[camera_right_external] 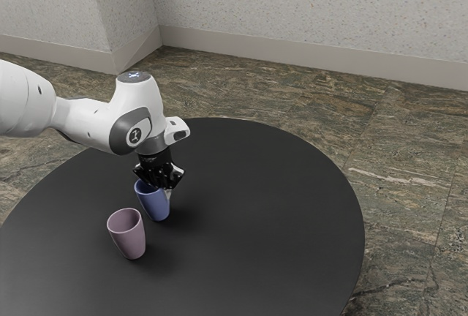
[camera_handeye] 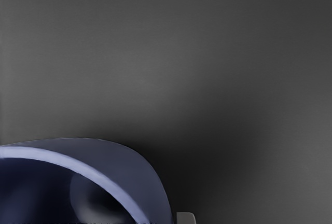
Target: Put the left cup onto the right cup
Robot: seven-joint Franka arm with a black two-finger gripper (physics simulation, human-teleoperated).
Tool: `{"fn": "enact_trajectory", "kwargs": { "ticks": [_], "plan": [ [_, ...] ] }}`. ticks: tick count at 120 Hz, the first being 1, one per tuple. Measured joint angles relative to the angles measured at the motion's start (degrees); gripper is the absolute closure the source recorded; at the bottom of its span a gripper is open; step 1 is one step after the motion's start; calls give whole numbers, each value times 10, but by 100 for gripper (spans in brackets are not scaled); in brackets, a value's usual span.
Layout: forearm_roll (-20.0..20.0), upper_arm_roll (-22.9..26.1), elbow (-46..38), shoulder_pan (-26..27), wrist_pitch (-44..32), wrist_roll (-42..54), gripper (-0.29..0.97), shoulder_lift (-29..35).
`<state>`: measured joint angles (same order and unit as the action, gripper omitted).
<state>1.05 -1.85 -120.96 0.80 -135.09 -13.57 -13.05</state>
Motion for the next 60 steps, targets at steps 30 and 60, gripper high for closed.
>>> {"fn": "enact_trajectory", "kwargs": {
  "ticks": [30, 60],
  "plan": [
    [5, 0, 0, 1, 2, -5, 78, 4],
    [8, 0, 0, 1, 12, -8, 78, 18]
  ]
}}
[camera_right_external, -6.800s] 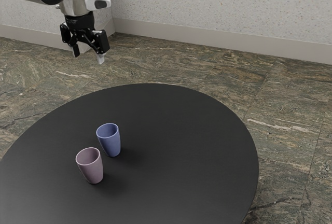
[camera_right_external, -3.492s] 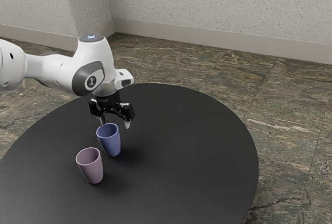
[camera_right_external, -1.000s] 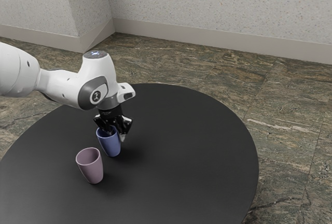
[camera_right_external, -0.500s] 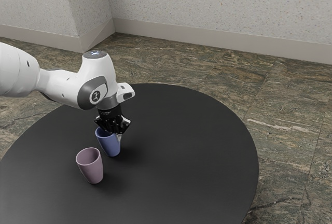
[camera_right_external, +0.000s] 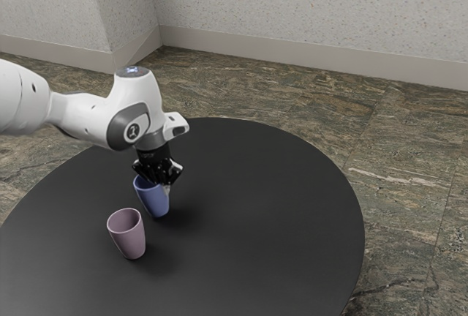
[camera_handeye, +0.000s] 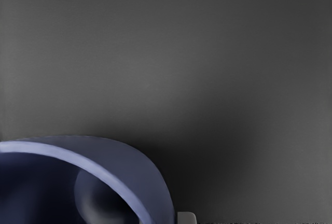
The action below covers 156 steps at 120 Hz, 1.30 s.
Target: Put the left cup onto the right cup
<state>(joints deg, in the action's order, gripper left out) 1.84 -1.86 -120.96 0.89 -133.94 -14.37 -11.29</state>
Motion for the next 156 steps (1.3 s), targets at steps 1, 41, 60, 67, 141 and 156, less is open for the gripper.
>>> {"fn": "enact_trajectory", "kwargs": {
  "ticks": [1, 41, 60, 67, 141, 156],
  "plan": [
    [0, 0, 0, 0, 1, 0, 78, 1],
    [7, 5, 6, 1, 42, -4, 78, 39],
    [20, 7, 13, 0, 70, -6, 78, 56],
    [22, 7, 14, 0, 79, -7, 78, 64],
    [55, 69, 37, -3, 210, -47, 78, 158],
    [56, 86, 34, 3, 233, -65, 78, 171]
  ]
}}
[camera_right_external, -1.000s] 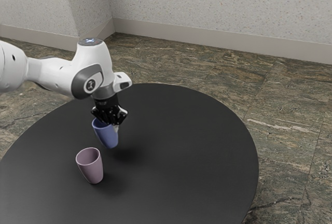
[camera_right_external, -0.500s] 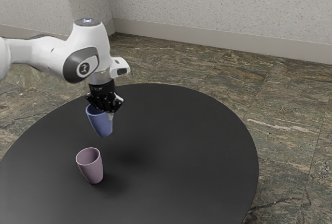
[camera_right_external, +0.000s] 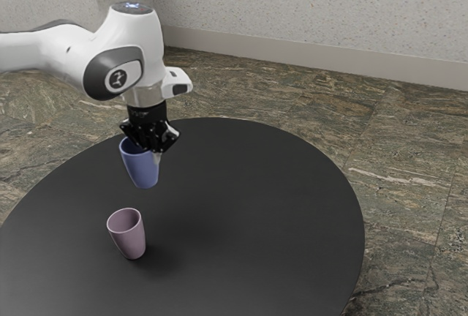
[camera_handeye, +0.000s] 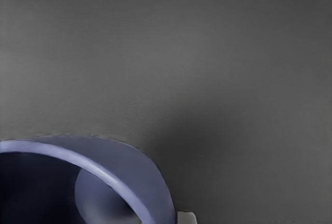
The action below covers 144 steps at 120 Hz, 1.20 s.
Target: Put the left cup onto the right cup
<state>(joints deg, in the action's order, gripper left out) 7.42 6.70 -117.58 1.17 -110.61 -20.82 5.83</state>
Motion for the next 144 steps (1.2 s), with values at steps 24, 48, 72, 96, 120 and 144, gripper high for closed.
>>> {"fn": "enact_trajectory", "kwargs": {
  "ticks": [24, 48, 72, 96, 120, 144],
  "plan": [
    [-5, 16, -8, -3, 17, -29, 78, 10],
    [-13, 24, -25, -2, 20, -56, 78, 22],
    [-20, 22, -43, -2, 22, -75, 78, 36],
    [-22, 6, -52, -3, 24, -87, 78, 39],
    [-22, -9, -62, -3, 23, -95, 78, 42],
    [-22, -20, -78, -3, 21, -99, 78, 52]
  ]
}}
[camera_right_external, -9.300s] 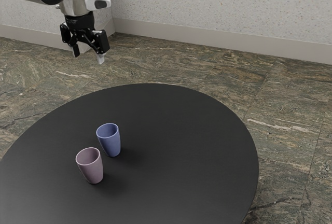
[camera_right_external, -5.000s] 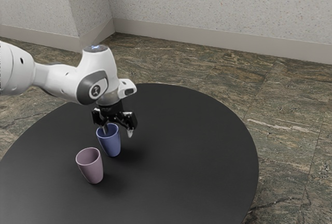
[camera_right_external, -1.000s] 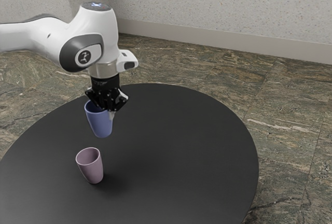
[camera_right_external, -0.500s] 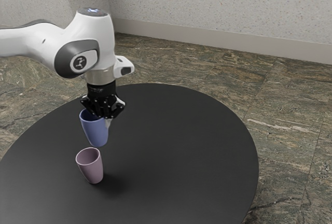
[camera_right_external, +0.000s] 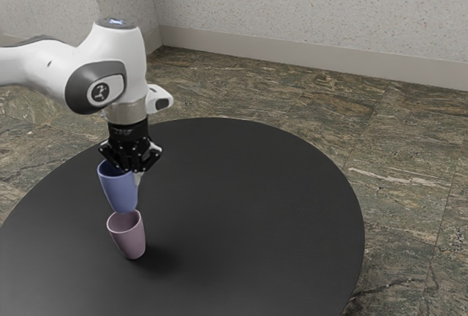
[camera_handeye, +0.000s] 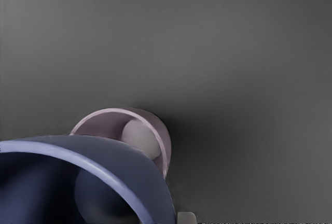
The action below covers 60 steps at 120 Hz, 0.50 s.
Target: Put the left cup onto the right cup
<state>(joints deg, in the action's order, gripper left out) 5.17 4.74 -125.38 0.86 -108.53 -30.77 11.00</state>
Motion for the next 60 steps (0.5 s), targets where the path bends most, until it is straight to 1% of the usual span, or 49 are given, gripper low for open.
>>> {"fn": "enact_trajectory", "kwargs": {
  "ticks": [23, 60],
  "plan": [
    [0, -1, -23, -1, -7, -3, 78, 18],
    [1, -1, -29, -8, -26, -7, 78, 13]
  ]
}}
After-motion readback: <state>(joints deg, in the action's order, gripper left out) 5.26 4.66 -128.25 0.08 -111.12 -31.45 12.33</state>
